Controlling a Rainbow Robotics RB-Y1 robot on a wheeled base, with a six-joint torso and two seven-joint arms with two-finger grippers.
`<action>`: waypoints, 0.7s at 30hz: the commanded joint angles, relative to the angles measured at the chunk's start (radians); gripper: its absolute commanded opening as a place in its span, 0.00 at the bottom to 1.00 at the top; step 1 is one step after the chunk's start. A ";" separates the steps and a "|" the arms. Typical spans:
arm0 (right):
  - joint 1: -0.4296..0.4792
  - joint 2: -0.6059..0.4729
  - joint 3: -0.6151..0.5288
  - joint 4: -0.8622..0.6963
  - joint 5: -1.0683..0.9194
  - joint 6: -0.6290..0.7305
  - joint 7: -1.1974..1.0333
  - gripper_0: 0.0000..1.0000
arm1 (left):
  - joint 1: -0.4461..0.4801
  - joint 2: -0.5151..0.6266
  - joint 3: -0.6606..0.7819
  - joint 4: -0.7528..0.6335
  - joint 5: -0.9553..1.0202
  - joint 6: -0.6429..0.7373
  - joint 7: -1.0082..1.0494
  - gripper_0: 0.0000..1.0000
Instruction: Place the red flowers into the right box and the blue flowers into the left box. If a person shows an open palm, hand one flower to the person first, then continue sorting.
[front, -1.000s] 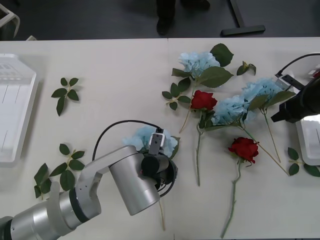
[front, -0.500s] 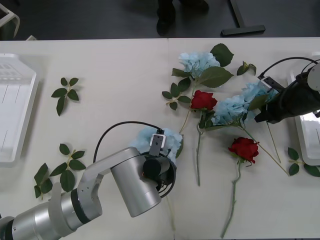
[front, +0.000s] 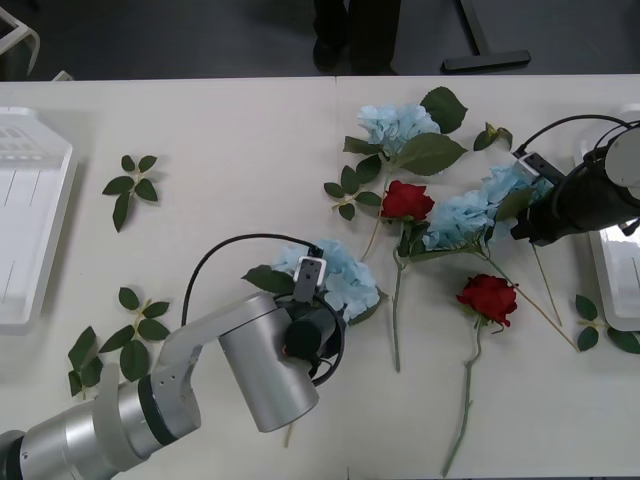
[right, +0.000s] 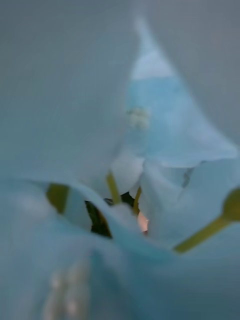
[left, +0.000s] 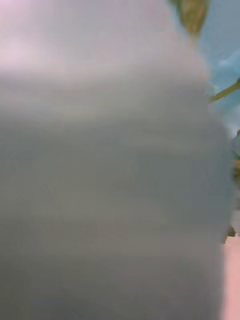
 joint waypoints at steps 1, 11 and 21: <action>0.018 0.014 -0.005 -0.023 0.023 -0.017 -0.045 0.35 | -0.044 0.128 0.020 -0.171 0.015 0.014 0.024 0.00; 0.018 0.008 -0.005 0.017 0.043 -0.034 -0.049 0.06 | -0.069 0.390 0.216 -0.444 0.156 0.231 -0.007 0.00; 0.016 0.008 -0.028 0.017 0.007 -0.002 -0.063 0.00 | -0.087 0.573 0.410 -0.452 0.274 0.323 -0.099 0.00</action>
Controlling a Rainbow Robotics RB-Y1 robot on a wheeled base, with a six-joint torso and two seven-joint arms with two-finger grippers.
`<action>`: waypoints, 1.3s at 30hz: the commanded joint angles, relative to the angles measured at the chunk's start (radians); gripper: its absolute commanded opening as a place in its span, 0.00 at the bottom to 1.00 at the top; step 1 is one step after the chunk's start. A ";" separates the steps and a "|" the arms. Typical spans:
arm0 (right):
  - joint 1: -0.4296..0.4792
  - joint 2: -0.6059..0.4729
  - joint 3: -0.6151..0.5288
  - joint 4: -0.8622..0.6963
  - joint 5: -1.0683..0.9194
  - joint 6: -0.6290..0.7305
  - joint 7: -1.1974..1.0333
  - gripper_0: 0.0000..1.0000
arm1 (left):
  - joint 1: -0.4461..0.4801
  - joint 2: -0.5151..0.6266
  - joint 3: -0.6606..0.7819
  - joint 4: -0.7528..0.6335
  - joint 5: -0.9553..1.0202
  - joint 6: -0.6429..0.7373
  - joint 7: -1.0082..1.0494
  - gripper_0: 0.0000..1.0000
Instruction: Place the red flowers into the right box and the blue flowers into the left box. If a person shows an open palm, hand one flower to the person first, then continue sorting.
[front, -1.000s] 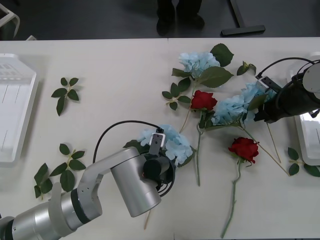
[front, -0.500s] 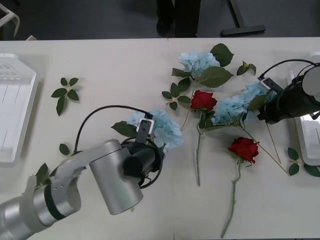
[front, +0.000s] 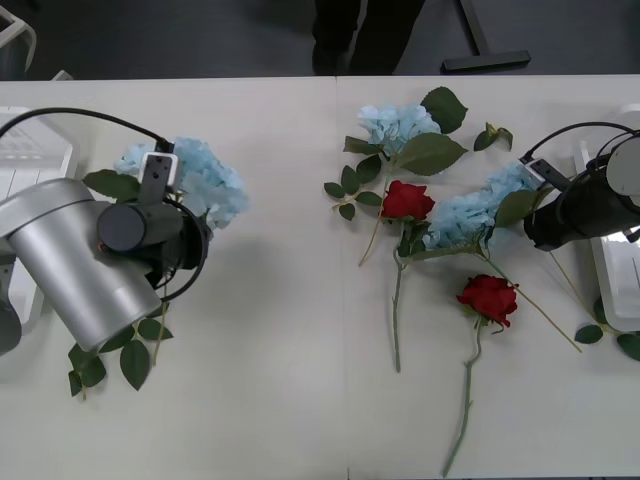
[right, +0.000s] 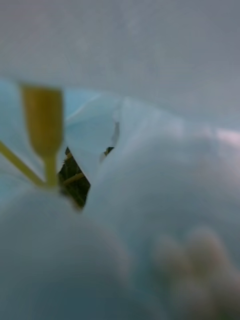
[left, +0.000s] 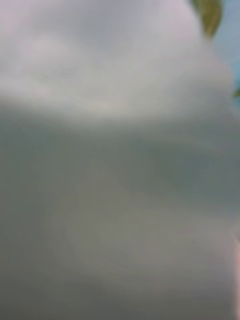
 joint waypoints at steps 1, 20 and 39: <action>0.002 0.006 -0.036 0.000 -0.032 0.030 -0.041 0.00 | -0.040 0.098 0.117 -0.028 0.062 0.071 -0.111 0.00; -0.012 0.006 -0.423 -0.266 -0.451 0.308 0.043 0.00 | -0.034 0.150 0.781 0.468 0.532 0.190 -0.832 0.00; -0.011 0.200 -0.229 -0.370 -0.876 0.173 0.285 0.00 | -0.036 0.155 0.911 0.821 0.355 -0.069 -1.219 0.00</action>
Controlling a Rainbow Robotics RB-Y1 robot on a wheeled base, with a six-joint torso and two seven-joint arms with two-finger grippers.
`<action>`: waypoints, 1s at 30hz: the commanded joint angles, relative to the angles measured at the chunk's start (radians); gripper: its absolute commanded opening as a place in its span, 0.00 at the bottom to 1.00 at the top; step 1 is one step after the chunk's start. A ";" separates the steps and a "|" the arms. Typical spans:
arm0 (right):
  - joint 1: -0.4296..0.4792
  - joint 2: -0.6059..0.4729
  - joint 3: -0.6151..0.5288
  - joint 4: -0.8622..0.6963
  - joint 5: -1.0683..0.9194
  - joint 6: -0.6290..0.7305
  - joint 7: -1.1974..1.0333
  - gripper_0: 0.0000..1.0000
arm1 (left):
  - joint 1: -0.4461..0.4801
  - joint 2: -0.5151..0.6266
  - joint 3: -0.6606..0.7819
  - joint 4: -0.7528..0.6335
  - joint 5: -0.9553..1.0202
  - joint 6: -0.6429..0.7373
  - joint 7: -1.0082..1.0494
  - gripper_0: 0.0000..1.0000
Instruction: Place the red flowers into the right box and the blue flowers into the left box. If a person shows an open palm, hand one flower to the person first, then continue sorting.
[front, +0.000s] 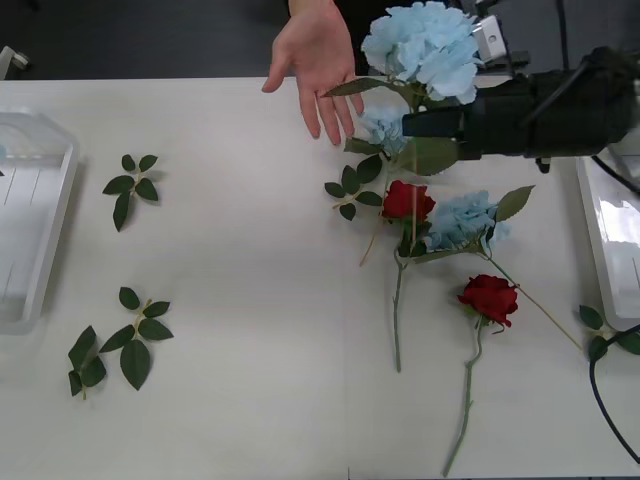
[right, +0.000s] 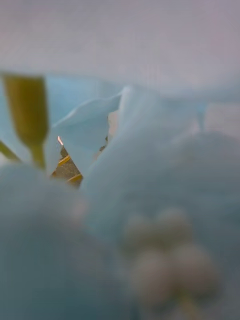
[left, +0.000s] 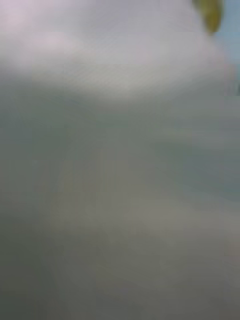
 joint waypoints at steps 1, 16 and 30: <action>-0.011 0.053 0.051 -0.040 -0.031 -0.064 0.028 0.00 | -0.035 0.052 0.026 0.025 -0.035 -0.040 -0.080 0.00; -0.209 0.076 0.008 -0.052 -0.097 -0.389 0.041 0.00 | -0.035 0.052 0.025 0.025 -0.060 -0.043 -0.079 0.00; -0.440 0.125 0.008 -0.052 0.256 -0.612 0.187 0.00 | -0.035 0.052 0.025 0.025 -0.060 -0.043 -0.079 0.00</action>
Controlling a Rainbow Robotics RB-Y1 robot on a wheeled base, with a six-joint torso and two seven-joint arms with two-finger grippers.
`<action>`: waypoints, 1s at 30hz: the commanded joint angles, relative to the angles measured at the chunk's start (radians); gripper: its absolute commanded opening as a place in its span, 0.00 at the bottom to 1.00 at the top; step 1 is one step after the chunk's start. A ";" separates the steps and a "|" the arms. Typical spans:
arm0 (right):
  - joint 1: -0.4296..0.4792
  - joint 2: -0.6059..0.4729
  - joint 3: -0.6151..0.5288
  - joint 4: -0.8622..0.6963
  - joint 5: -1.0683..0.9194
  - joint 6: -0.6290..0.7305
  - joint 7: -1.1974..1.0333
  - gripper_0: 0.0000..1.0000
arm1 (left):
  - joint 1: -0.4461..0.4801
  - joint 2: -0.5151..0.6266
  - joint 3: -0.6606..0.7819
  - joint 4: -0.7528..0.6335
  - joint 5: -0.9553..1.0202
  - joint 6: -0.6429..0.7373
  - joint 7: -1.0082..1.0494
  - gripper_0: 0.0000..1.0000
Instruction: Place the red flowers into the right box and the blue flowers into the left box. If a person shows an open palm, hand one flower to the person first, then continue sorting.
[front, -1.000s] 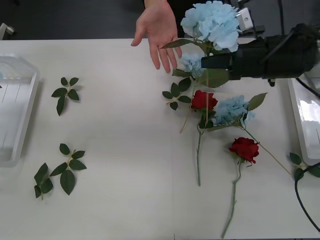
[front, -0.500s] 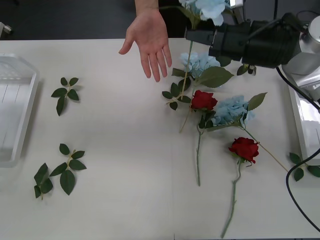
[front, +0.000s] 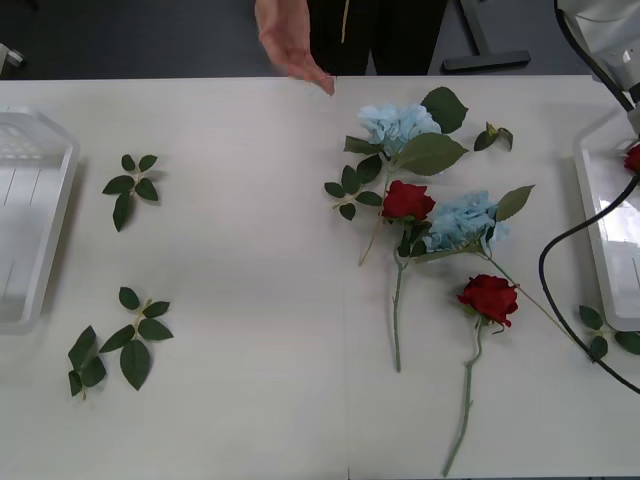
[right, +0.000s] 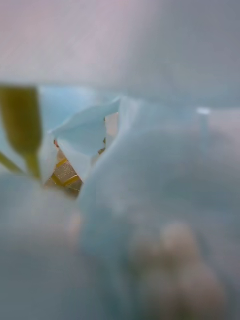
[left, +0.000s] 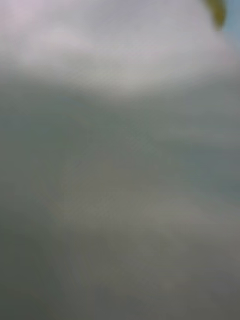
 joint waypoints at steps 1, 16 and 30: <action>-0.117 0.045 -0.025 -0.038 0.110 -0.062 0.102 0.00 | -0.035 0.052 0.025 -0.007 -0.011 -0.011 -0.053 0.00; -0.166 0.067 -0.024 0.010 0.105 -0.088 0.080 0.00 | -0.035 0.052 0.025 -0.007 -0.011 -0.011 -0.053 0.00; -0.164 0.068 -0.010 0.033 -0.007 -0.086 0.051 0.67 | -0.035 0.052 0.025 -0.007 -0.011 -0.011 -0.053 0.00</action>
